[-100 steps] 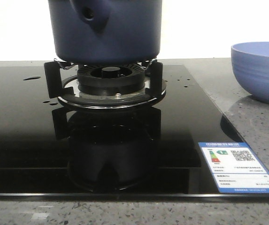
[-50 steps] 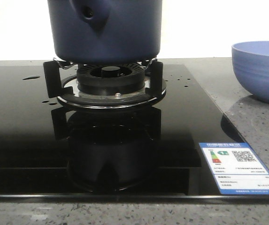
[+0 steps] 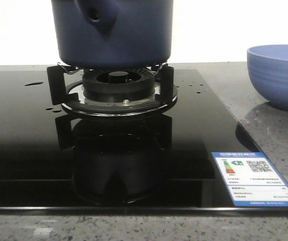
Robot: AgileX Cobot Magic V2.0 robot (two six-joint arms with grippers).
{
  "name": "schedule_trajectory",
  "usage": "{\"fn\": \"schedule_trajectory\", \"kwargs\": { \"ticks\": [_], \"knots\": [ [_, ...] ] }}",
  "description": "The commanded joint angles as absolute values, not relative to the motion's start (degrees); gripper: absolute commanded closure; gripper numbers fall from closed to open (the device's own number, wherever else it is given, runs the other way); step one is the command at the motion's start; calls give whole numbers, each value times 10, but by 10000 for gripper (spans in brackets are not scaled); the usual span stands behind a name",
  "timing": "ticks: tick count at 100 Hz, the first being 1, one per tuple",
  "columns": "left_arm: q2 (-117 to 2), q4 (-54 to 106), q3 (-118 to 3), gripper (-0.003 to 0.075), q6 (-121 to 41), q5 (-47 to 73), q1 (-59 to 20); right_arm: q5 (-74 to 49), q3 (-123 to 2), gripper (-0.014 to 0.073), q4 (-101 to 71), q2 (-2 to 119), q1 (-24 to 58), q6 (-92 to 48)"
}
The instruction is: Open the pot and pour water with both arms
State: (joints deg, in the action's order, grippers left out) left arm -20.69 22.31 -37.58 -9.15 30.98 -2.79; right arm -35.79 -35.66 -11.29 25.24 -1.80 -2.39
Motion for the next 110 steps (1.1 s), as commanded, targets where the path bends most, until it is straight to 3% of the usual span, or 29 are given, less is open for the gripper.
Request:
{"fn": "schedule_trajectory", "kwargs": {
  "ticks": [1,10,17,22,30,37,44,67,92,110],
  "knots": [
    [-230,248,-407,738,-110,282,-52,-328,-393,646,-113,284,-18,-37],
    [-243,277,-413,714,-151,280,-79,-327,-400,613,-143,291,-18,-83],
    [-253,308,-418,651,-168,276,-100,-326,-400,504,-178,291,-18,-108],
    [-263,332,-419,582,-179,265,-117,-326,-400,384,-198,291,-18,-118],
    [-282,373,-419,411,-209,244,-139,-326,-400,161,-202,291,-18,-118],
    [-302,394,-419,274,-227,232,-158,-326,-400,67,-202,291,-18,-118],
    [-323,409,-419,224,-252,225,-177,-326,-400,65,-203,291,-18,-118],
    [-409,463,-435,277,-353,175,-251,-340,-400,77,-211,291,-18,-118],
    [-531,459,-499,275,-389,107,-312,-348,-400,77,-211,291,-18,-118],
    [-619,456,-558,206,-403,102,-315,-351,-400,77,-211,291,-18,-118]
  ]
}}
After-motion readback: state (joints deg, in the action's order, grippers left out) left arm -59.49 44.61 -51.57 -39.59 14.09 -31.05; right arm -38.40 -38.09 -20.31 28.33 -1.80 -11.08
